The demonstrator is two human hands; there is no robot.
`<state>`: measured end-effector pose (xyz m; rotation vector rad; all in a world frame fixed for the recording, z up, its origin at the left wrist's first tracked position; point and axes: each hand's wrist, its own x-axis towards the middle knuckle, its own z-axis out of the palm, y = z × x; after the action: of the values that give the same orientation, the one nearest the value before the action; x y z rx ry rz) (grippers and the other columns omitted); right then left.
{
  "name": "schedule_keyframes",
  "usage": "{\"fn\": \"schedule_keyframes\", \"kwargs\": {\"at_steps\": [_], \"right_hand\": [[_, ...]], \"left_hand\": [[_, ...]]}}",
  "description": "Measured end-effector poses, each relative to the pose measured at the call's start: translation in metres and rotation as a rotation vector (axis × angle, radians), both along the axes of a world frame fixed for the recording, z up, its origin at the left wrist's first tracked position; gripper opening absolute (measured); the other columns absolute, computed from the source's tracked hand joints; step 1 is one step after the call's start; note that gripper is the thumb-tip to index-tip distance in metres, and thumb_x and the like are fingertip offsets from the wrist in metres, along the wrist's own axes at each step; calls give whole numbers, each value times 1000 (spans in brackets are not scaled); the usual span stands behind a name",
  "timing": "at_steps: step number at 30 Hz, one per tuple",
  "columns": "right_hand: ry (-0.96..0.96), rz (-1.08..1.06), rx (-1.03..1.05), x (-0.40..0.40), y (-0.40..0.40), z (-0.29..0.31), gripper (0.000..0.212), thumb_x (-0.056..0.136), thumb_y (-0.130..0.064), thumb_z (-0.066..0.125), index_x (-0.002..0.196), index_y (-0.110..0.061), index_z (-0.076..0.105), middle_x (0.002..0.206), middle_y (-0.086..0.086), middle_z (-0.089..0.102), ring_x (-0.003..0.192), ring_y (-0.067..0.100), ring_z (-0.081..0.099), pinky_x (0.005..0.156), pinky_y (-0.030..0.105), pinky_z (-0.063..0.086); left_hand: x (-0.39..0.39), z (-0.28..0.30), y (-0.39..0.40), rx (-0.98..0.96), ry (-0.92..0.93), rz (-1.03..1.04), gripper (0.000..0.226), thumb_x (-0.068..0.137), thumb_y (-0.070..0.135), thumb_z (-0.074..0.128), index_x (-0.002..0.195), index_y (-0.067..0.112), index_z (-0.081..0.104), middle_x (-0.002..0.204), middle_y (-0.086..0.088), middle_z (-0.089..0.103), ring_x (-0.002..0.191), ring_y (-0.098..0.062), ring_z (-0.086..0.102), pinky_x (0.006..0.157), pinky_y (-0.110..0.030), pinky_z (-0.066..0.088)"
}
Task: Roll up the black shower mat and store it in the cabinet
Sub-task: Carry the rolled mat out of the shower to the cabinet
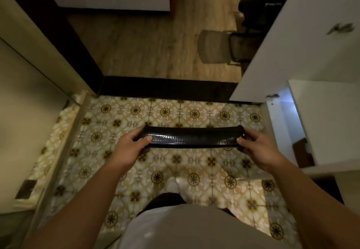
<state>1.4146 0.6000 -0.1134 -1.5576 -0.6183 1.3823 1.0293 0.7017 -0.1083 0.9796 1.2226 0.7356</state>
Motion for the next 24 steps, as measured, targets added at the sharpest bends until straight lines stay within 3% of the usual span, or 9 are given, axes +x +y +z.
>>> {"fn": "schedule_keyframes", "kwargs": {"at_steps": [4,7,13,19,24], "right_hand": [[44,-9,2,12,60,5,51,72,-7,70,121,-19,61,106,0,73,97,17,68,71,24,54],[62,-4,1,29,98,3,40,79,0,65,114,-20,67,102,0,74,92,17,69,67,23,54],[81,-30,-44,84,171,-7,48,81,3,62,126,-13,59,117,11,66,106,29,63,80,35,52],[61,-176,-45,146,229,-11,33,83,7,61,104,-18,67,100,7,71,88,24,69,72,34,58],[56,-299,-26,214,250,-9,44,82,3,64,122,-14,59,108,9,67,97,28,66,77,36,55]], "left_hand": [[15,9,65,-13,18,-21,48,85,15,69,130,24,57,118,-4,65,100,-22,67,71,-29,55],[32,13,108,-2,24,-33,45,86,14,68,130,23,59,116,-4,67,97,-20,68,70,-27,54],[87,8,191,-26,48,-50,47,86,12,68,130,21,58,120,-3,66,98,-20,68,72,-28,55],[175,16,280,-35,81,-116,53,85,11,69,134,22,53,121,-6,61,102,-24,66,77,-33,56],[259,19,335,-44,63,-215,54,85,11,69,135,21,52,117,-5,63,98,-21,68,73,-30,56]]}}
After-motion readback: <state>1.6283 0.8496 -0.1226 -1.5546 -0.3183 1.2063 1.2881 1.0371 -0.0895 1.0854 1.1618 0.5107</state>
